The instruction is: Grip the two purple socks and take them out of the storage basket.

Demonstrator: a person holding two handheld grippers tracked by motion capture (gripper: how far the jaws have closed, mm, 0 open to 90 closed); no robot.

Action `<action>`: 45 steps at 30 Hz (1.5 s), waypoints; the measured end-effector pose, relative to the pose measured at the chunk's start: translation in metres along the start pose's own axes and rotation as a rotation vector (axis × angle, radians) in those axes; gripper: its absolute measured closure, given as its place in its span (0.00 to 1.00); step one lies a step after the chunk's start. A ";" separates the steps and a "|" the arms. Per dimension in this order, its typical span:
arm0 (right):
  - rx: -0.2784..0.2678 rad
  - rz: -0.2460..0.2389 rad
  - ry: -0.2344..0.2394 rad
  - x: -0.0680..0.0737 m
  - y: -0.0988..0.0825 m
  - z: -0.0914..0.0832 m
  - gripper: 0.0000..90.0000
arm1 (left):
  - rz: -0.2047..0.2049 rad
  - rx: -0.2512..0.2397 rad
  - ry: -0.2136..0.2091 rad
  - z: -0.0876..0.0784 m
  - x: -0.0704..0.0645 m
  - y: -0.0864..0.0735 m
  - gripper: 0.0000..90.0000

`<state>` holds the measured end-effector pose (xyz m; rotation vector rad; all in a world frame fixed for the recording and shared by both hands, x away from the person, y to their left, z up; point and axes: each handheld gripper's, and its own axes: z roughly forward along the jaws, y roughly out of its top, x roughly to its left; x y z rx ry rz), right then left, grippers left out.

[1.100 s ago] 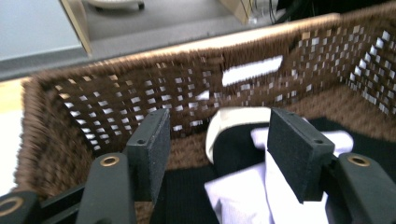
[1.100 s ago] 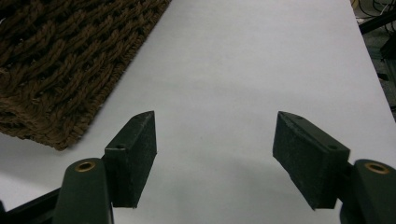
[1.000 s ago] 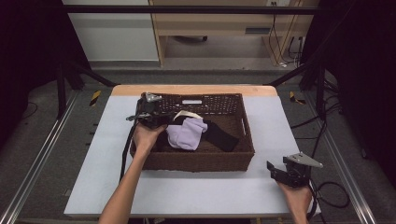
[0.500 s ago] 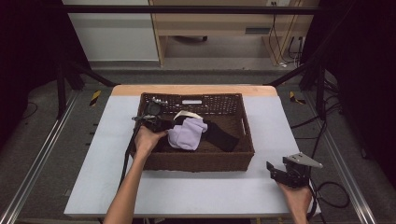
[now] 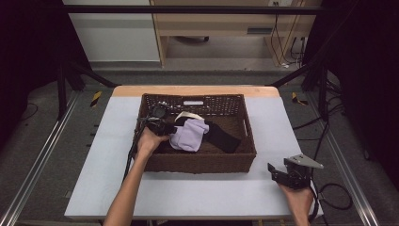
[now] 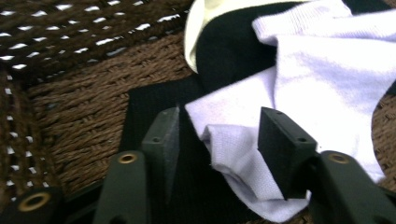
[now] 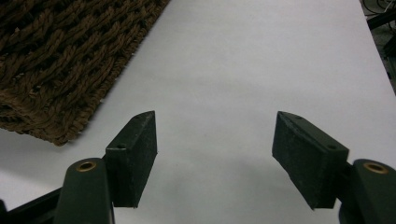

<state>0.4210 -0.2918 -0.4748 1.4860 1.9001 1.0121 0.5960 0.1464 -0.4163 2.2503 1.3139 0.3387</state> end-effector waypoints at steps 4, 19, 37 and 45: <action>-0.004 -0.002 -0.006 -0.001 0.000 0.000 0.35 | 0.001 0.025 -0.038 0.002 0.000 0.000 0.74; 0.000 -0.011 -0.008 -0.001 -0.001 0.000 0.36 | 0.077 -0.273 -0.038 -0.036 -0.010 -0.003 0.95; 0.002 -0.016 -0.014 -0.001 -0.001 0.000 0.36 | 0.061 -0.684 -0.048 -0.109 -0.014 -0.012 0.95; -0.002 -0.009 -0.011 -0.001 -0.001 -0.001 0.36 | 0.052 -0.762 -0.077 -0.139 -0.015 -0.015 0.95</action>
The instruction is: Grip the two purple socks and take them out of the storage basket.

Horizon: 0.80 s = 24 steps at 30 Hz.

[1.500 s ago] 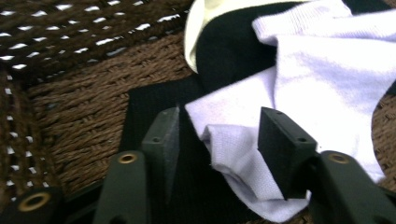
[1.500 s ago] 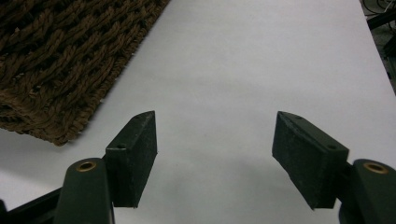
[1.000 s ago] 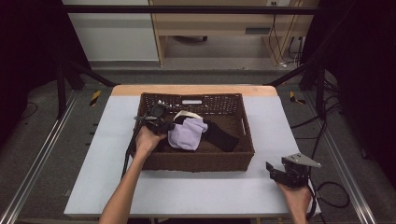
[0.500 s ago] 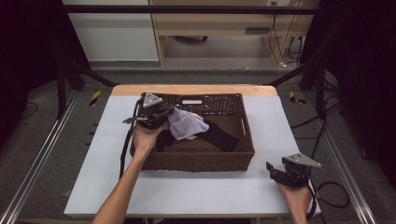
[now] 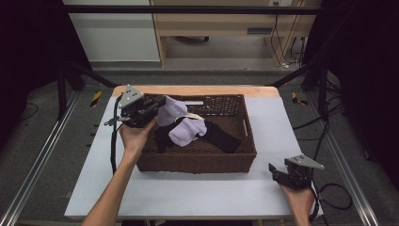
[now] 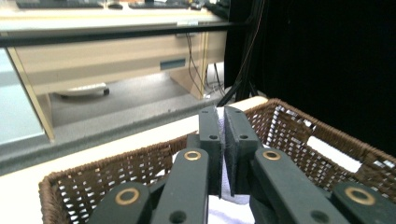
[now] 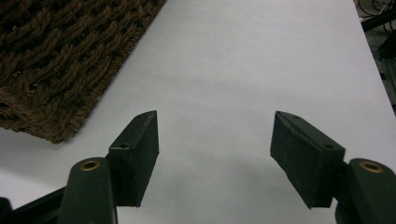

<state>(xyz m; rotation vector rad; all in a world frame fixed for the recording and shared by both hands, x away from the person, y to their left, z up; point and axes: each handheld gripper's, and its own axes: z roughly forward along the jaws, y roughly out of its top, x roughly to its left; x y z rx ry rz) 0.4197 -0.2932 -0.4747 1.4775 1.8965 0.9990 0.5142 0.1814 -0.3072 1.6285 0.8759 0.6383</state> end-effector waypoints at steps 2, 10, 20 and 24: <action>0.000 -0.003 -0.001 0.000 0.000 0.000 0.36 | -0.001 -0.024 -0.014 -0.011 -0.004 0.006 0.95; -0.006 -0.007 -0.003 0.001 0.000 -0.001 0.37 | 0.024 -0.075 -0.059 -0.035 -0.017 0.015 0.95; -0.007 -0.008 -0.005 0.002 -0.001 -0.003 0.37 | 0.072 -0.131 -0.100 -0.073 -0.041 0.017 0.95; -0.004 -0.011 -0.008 0.002 -0.001 -0.003 0.37 | 0.089 -0.139 -0.133 -0.088 -0.048 0.015 0.95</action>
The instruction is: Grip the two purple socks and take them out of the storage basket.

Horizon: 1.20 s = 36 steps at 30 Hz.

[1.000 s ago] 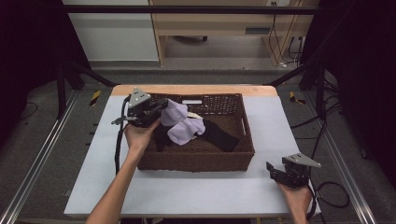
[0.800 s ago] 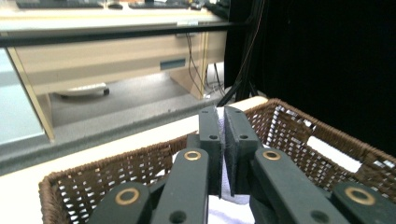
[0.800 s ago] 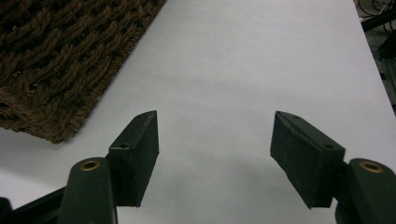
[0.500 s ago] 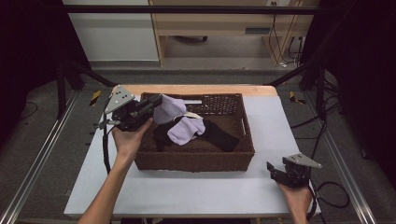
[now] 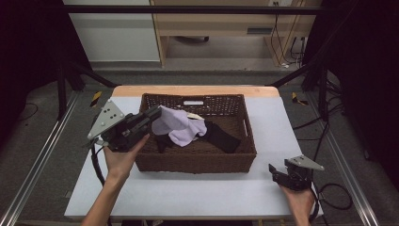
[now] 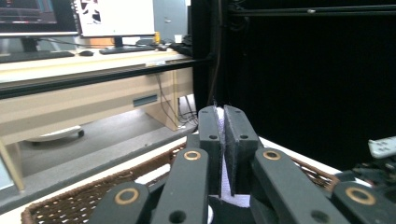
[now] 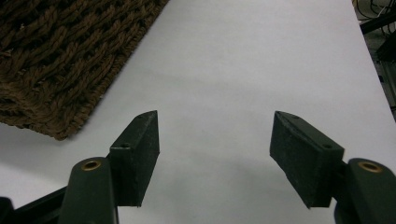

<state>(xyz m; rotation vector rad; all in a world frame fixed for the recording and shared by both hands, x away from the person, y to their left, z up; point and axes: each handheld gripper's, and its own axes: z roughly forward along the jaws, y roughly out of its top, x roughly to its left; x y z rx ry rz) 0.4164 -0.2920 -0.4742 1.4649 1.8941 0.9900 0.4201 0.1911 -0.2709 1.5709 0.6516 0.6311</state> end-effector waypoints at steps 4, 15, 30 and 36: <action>-0.003 -0.002 -0.001 -0.001 -0.001 -0.001 0.37 | 0.007 -0.006 -0.022 -0.011 -0.008 -0.001 0.95; -0.003 0.001 0.002 -0.001 -0.001 -0.002 0.37 | 0.001 0.018 -0.077 -0.037 -0.033 -0.022 0.95; -0.009 0.008 0.000 -0.002 -0.003 -0.003 0.37 | -0.065 0.184 -0.100 -0.043 -0.045 -0.091 0.95; -0.010 0.011 0.003 0.000 -0.003 -0.005 0.37 | -0.080 0.252 -0.084 -0.034 -0.045 -0.114 0.95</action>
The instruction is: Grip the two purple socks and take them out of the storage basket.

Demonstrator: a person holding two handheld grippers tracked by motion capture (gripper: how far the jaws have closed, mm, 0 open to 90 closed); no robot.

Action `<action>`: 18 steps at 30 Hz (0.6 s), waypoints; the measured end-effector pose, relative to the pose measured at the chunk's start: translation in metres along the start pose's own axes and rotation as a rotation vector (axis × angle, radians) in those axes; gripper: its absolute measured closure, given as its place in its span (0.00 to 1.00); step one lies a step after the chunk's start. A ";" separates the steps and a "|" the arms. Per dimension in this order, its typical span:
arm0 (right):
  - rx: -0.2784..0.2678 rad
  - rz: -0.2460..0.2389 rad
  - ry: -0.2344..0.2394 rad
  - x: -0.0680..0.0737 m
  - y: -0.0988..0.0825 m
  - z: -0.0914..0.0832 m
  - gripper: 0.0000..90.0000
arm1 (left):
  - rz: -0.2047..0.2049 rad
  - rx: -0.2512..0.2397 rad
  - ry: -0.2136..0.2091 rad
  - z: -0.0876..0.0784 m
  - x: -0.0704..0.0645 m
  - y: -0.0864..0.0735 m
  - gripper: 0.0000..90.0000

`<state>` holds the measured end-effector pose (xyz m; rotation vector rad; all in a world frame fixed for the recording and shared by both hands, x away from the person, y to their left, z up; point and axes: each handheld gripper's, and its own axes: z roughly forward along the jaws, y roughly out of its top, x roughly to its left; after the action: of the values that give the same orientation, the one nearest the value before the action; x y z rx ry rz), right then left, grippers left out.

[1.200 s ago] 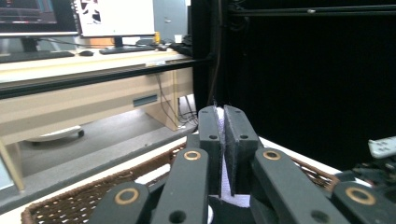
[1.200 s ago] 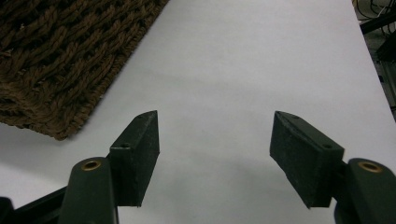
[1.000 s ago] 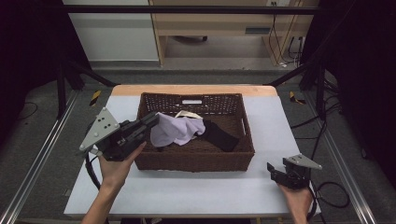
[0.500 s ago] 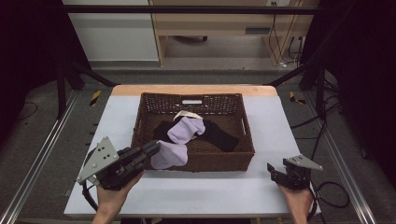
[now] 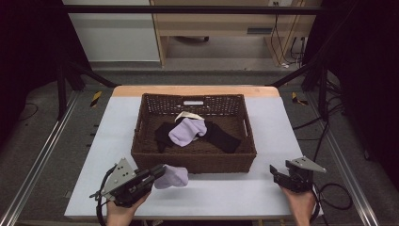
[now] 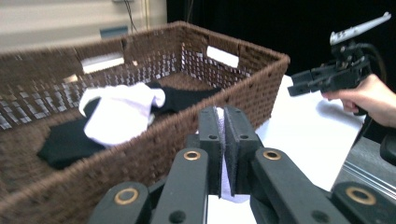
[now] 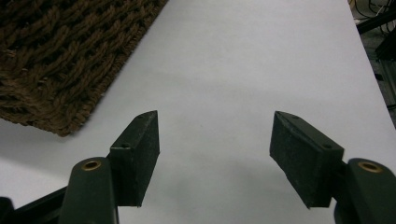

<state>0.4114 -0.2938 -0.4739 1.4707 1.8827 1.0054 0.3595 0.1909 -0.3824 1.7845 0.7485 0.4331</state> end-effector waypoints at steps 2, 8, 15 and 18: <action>0.007 -0.004 0.000 0.001 0.000 0.001 0.37 | -0.012 0.024 -0.008 0.005 0.000 -0.006 0.95; 0.011 -0.011 0.000 0.001 -0.001 0.003 0.37 | -0.030 0.106 -0.020 0.023 0.001 -0.025 0.95; 0.019 -0.014 0.003 0.002 -0.001 0.003 0.37 | -0.019 0.207 0.000 0.047 0.002 -0.047 0.94; 0.018 -0.018 0.001 0.002 -0.001 0.004 0.37 | -0.015 0.235 0.010 0.053 0.002 -0.053 0.94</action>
<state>0.4131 -0.2909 -0.4773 1.4610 1.9072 0.9826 0.3790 0.1655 -0.4503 1.9945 0.8479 0.3558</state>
